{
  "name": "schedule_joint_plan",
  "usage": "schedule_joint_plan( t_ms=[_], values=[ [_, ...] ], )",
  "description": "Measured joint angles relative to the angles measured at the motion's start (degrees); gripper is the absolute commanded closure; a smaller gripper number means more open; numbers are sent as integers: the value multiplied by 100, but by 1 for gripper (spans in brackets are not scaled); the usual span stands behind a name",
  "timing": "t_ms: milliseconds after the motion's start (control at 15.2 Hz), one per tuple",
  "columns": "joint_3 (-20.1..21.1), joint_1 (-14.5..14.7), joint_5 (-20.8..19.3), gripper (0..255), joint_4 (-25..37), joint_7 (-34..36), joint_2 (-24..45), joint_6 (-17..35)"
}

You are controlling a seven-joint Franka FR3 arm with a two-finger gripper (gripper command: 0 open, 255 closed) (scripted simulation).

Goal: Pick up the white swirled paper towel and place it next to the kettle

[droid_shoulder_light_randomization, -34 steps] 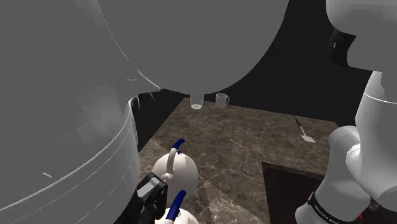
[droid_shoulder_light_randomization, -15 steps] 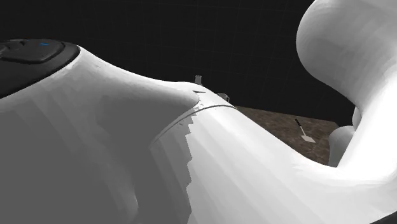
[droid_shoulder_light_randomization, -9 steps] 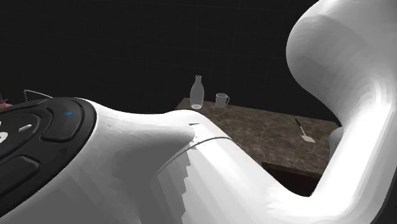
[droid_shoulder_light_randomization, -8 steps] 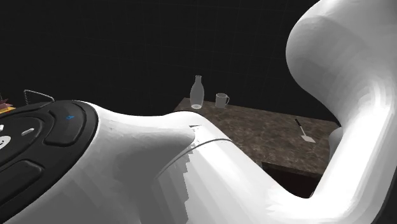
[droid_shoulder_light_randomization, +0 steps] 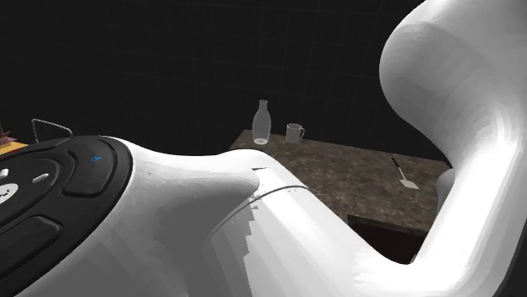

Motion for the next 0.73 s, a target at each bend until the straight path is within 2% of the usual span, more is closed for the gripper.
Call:
schedule_joint_plan(
  t_ms=[198,462,726],
  values=[
    [0,0,0,0,0,0,0,0],
    [76,-38,196,0,313,-136,-231,-477],
    [91,-14,213,0,458,-141,-232,-627]
  ],
)
